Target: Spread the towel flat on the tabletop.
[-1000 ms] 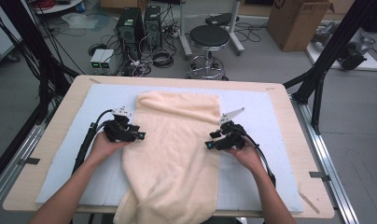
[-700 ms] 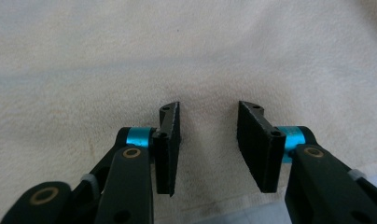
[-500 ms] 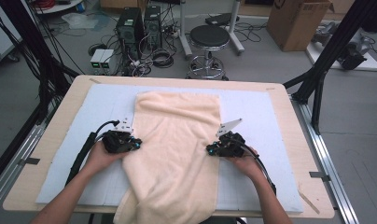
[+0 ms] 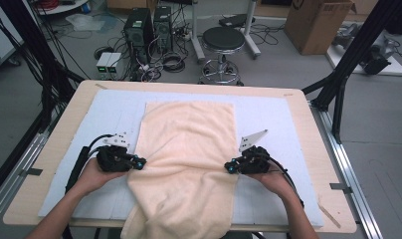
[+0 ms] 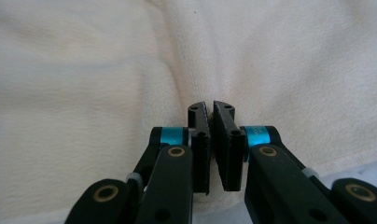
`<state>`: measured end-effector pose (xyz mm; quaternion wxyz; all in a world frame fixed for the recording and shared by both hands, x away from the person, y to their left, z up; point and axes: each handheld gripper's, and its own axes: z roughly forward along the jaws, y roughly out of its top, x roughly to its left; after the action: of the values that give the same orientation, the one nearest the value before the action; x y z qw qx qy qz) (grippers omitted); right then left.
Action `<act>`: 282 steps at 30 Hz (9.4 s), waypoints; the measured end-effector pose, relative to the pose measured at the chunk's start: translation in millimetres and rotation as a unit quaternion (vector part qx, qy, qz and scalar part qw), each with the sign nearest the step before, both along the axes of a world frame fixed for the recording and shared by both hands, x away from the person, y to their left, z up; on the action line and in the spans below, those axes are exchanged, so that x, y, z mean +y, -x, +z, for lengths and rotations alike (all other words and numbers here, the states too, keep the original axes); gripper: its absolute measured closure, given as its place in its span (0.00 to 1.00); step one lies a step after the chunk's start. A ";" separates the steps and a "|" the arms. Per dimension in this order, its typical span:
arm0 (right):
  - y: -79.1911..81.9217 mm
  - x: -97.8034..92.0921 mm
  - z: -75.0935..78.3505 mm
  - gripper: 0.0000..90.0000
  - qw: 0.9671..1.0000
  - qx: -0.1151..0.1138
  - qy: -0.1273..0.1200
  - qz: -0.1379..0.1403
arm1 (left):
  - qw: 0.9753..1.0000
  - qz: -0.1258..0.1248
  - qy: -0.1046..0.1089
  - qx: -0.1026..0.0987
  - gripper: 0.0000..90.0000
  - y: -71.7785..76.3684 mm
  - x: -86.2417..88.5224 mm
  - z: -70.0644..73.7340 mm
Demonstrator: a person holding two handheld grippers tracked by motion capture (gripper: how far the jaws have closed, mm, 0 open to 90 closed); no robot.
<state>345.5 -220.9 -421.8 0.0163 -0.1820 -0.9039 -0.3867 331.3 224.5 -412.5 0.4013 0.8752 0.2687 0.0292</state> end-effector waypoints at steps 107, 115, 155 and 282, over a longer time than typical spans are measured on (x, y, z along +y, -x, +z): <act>63.9 16.3 4.0 0.96 0.997 -0.073 0.017 -0.034 | 0.995 0.047 0.021 -0.080 0.93 43.9 -17.3 -12.6; 59.4 11.4 -6.7 0.95 0.996 -0.062 0.017 -0.057 | 0.994 0.064 0.038 -0.086 0.66 56.6 -3.5 -3.0; 61.7 8.9 -16.7 0.82 0.995 -0.058 0.005 -0.078 | 0.990 -0.103 0.082 -0.046 0.93 196.5 4.7 -5.8; 114.1 40.6 -17.4 0.59 0.998 -0.031 -0.026 0.054 | 0.994 -0.048 0.080 -0.050 0.94 146.8 21.0 -6.2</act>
<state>231.5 -180.3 -439.1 0.0140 -0.1201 -0.9021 -0.4143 184.5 245.5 -418.7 0.4836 0.8498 0.2072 0.0320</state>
